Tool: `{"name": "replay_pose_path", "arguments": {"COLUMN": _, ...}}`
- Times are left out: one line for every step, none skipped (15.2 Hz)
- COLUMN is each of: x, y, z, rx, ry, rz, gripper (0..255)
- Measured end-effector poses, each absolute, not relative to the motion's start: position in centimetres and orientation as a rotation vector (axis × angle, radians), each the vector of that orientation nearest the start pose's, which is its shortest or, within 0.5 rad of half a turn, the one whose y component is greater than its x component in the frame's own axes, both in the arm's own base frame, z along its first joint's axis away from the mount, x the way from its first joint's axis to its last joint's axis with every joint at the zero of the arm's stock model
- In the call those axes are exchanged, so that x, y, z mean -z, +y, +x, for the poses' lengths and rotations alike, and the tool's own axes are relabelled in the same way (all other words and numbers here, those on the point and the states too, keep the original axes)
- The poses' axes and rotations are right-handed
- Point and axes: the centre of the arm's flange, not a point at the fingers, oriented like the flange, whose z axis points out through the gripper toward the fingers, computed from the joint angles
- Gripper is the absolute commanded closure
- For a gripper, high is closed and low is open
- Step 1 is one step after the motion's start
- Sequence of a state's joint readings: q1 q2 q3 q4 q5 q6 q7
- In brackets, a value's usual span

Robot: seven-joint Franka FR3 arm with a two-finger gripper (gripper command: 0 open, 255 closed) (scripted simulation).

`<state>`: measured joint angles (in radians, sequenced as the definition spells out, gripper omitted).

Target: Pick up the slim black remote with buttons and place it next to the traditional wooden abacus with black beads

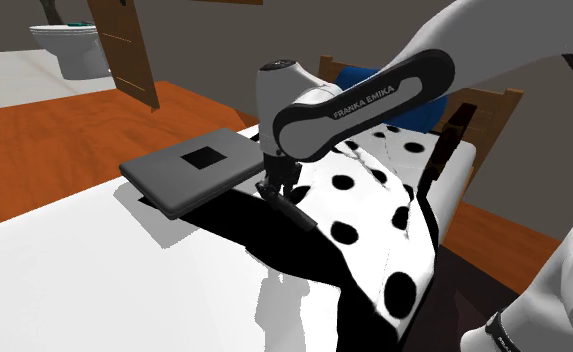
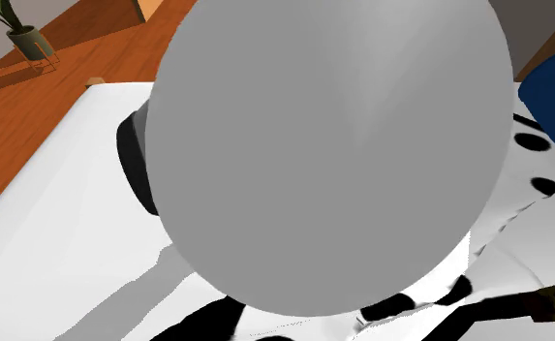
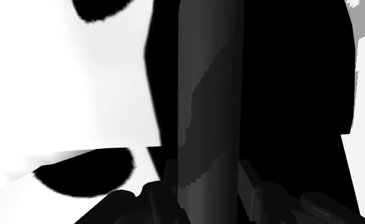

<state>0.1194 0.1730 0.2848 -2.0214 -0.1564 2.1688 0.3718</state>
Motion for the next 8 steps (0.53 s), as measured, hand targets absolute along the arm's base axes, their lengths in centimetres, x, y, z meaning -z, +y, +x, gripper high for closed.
{"name": "replay_pose_path", "arguments": {"x": -37.3, "y": 21.8, "z": 53.8, "rx": 0.024, "ry": -0.190, "rz": -3.216, "gripper": 255}}
{"name": "replay_pose_path", "arguments": {"x": -37.8, "y": 21.7, "z": 53.8, "rx": 0.024, "ry": -0.190, "rz": -3.216, "gripper": 255}}
{"name": "replay_pose_path", "arguments": {"x": -38.3, "y": 21.8, "z": 53.8, "rx": 0.024, "ry": -0.190, "rz": -3.216, "gripper": 255}}
{"name": "replay_pose_path", "arguments": {"x": -38.8, "y": 21.9, "z": 53.9, "rx": 0.024, "ry": -0.190, "rz": -3.216, "gripper": 255}}
{"name": "replay_pose_path", "arguments": {"x": -39.4, "y": 21.9, "z": 53.9, "rx": 0.024, "ry": -0.190, "rz": -3.216, "gripper": 255}}
{"name": "replay_pose_path", "arguments": {"x": -39.9, "y": 21.8, "z": 53.8, "rx": 0.024, "ry": -0.190, "rz": -3.216, "gripper": 255}}
{"name": "replay_pose_path", "arguments": {"x": -40.4, "y": 21.8, "z": 53.8, "rx": 0.024, "ry": -0.190, "rz": -3.216, "gripper": 255}}
{"name": "replay_pose_path", "arguments": {"x": -40.9, "y": 21.9, "z": 53.7, "rx": 0.024, "ry": -0.190, "rz": -3.216, "gripper": 255}}
